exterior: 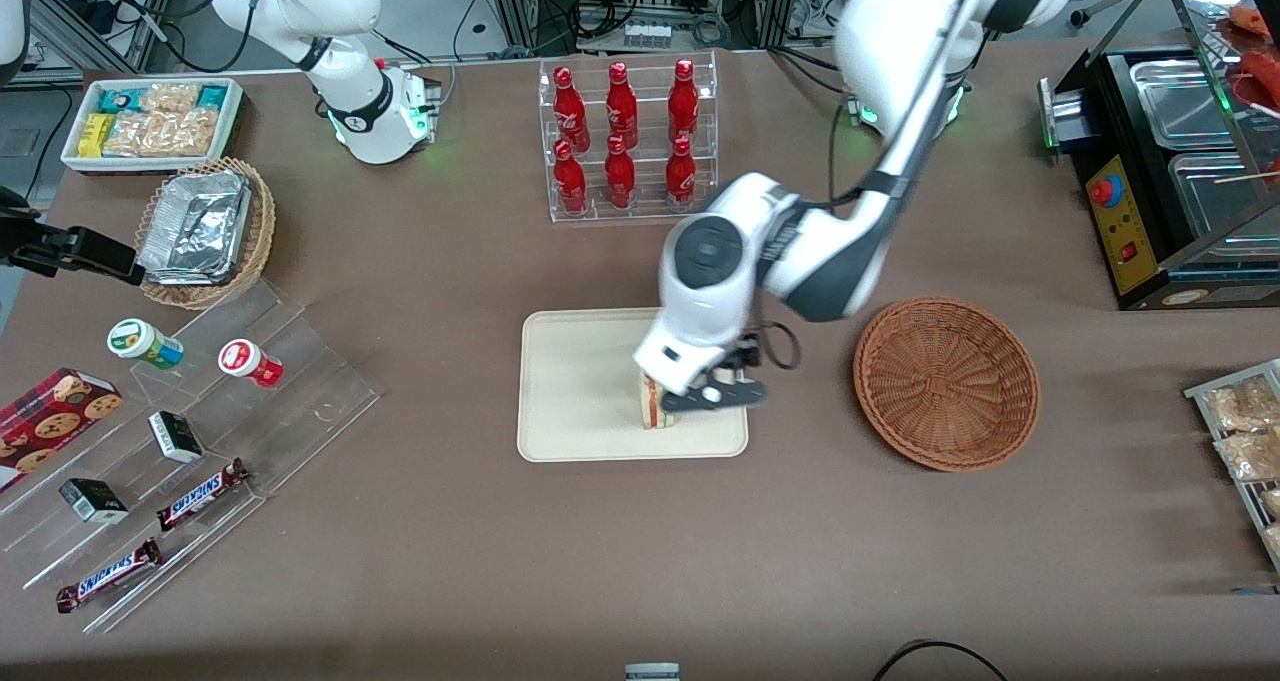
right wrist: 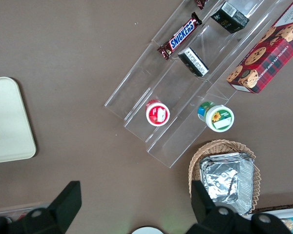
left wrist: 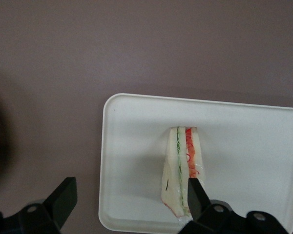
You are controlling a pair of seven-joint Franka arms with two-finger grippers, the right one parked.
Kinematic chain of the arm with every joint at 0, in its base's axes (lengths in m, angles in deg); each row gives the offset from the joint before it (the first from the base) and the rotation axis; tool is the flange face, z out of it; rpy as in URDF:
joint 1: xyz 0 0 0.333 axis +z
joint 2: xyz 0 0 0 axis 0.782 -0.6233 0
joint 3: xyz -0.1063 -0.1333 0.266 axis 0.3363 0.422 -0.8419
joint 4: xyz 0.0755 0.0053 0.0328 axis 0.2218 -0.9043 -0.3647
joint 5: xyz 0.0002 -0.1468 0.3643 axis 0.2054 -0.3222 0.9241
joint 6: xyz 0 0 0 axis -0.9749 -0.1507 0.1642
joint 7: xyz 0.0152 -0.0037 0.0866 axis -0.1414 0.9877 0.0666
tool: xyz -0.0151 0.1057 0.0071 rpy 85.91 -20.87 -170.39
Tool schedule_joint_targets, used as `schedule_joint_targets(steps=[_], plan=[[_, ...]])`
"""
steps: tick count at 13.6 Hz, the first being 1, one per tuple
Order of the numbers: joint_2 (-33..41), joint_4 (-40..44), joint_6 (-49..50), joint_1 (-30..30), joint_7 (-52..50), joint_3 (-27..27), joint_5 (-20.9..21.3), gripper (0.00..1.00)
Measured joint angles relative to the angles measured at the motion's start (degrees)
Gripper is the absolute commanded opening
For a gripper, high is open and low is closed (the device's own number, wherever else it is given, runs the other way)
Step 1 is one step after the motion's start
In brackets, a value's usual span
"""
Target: Place sandwich from basket to tray
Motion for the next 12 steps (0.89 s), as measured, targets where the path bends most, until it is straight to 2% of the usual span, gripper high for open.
schedule_joint_targets(steps=[5, 12], plan=[[4.36, -0.46, 7.29, 8.88, 9.40, -0.02, -2.57, 1.00], [12.97, -11.03, 8.14, 18.58, 18.08, -0.05, -2.69, 1.00]])
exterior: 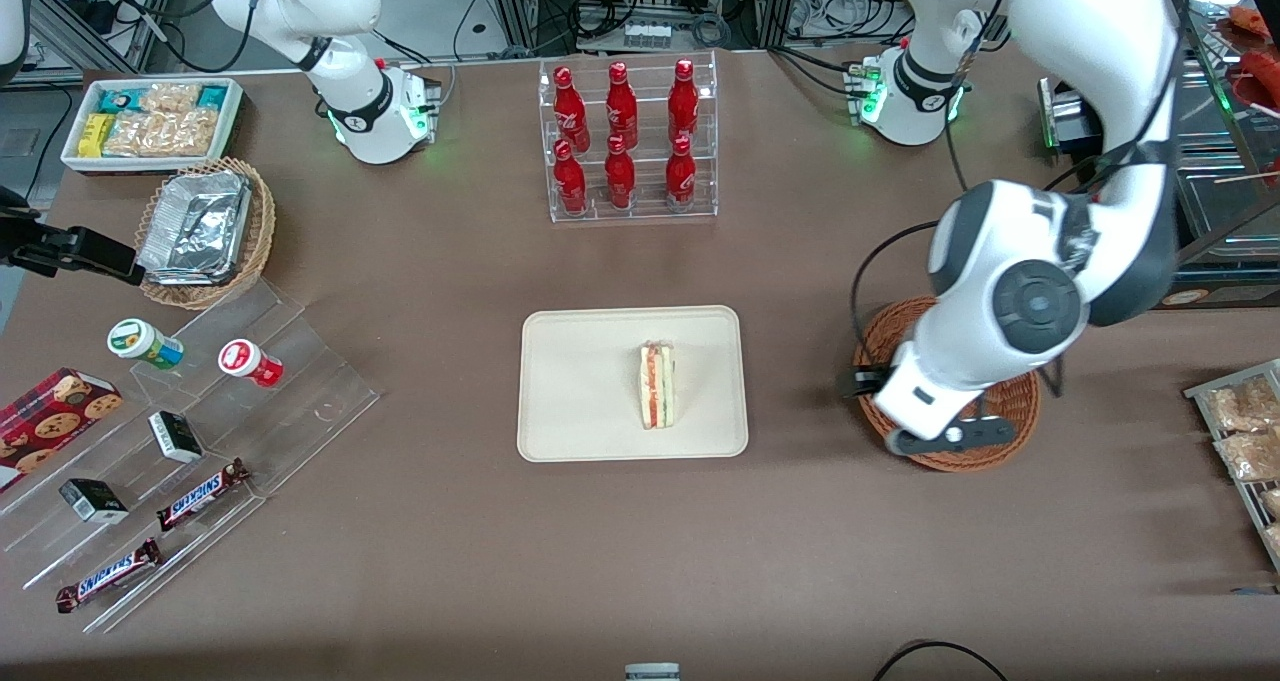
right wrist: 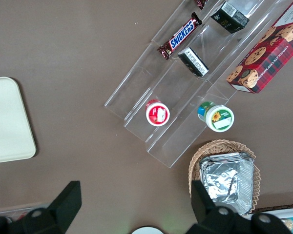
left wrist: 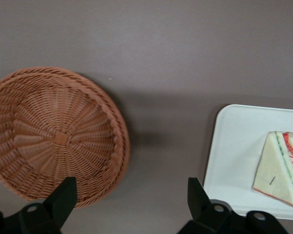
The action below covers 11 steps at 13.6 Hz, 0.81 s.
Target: Place sandwich from basket to tray
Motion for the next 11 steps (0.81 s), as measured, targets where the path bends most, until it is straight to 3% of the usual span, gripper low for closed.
schedule_joint_targets(steps=[4, 11], plan=[[7.83, -5.54, 1.67, 4.57, 2.45, 0.02, -0.01, 1.00], [21.73, -7.87, 16.11, 10.35, 10.19, 0.08, -0.07, 1.00]])
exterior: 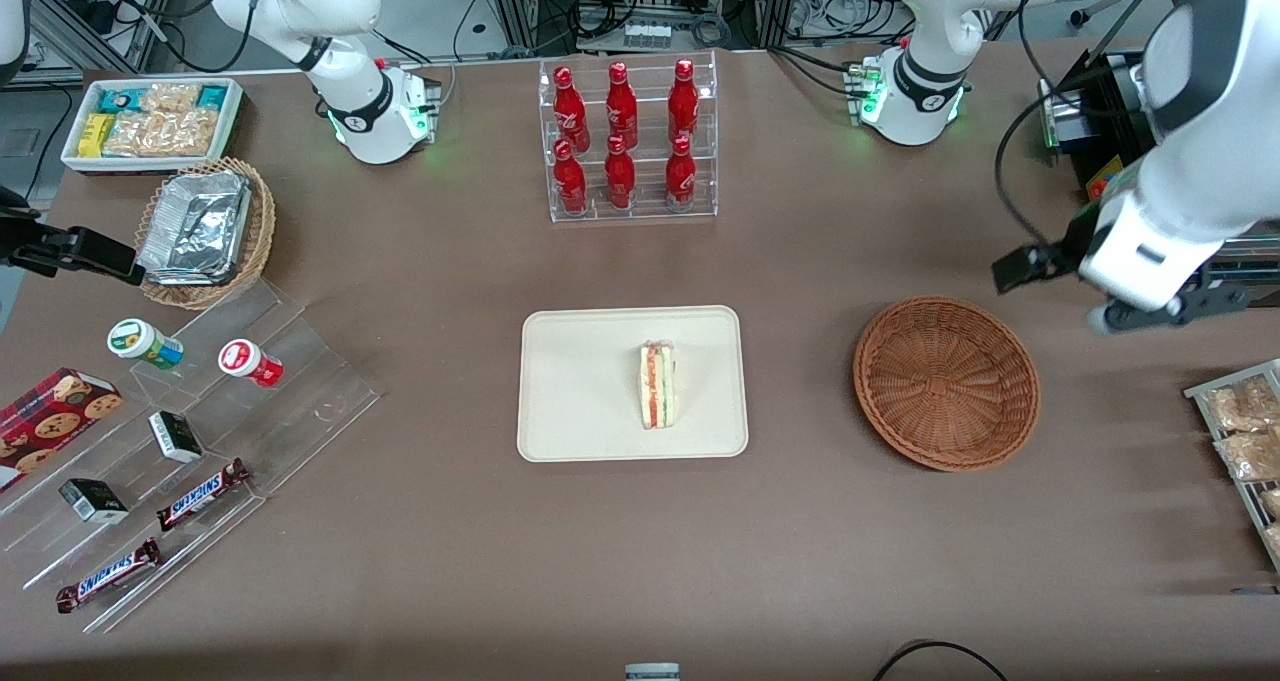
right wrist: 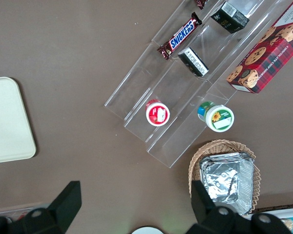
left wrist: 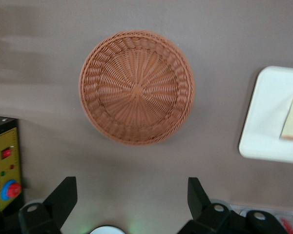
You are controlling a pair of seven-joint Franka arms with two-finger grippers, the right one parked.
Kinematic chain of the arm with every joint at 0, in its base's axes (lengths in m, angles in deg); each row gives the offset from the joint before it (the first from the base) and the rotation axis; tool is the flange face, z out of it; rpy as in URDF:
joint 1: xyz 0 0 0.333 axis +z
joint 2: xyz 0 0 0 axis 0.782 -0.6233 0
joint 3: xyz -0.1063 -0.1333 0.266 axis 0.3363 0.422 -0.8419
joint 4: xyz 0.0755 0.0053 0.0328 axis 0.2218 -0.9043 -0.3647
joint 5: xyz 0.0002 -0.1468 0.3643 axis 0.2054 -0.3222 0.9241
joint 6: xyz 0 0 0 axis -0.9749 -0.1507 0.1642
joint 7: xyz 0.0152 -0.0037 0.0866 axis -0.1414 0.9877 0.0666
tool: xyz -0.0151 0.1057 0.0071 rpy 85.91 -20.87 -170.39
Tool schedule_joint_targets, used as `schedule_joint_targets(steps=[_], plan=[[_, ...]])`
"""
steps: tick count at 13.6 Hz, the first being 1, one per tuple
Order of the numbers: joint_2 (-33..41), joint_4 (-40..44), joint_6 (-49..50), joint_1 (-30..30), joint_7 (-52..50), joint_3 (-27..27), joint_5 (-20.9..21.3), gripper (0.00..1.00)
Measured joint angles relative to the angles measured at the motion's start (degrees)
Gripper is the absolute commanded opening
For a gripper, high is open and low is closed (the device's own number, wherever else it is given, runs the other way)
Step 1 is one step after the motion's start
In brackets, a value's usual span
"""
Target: Place sandwich from basket to tray
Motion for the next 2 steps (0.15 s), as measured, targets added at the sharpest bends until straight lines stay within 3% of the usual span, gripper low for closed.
schedule_joint_targets(steps=[2], plan=[[2.16, -0.03, 2.58, 2.06, 3.98, 0.02, 0.00, 1.00]])
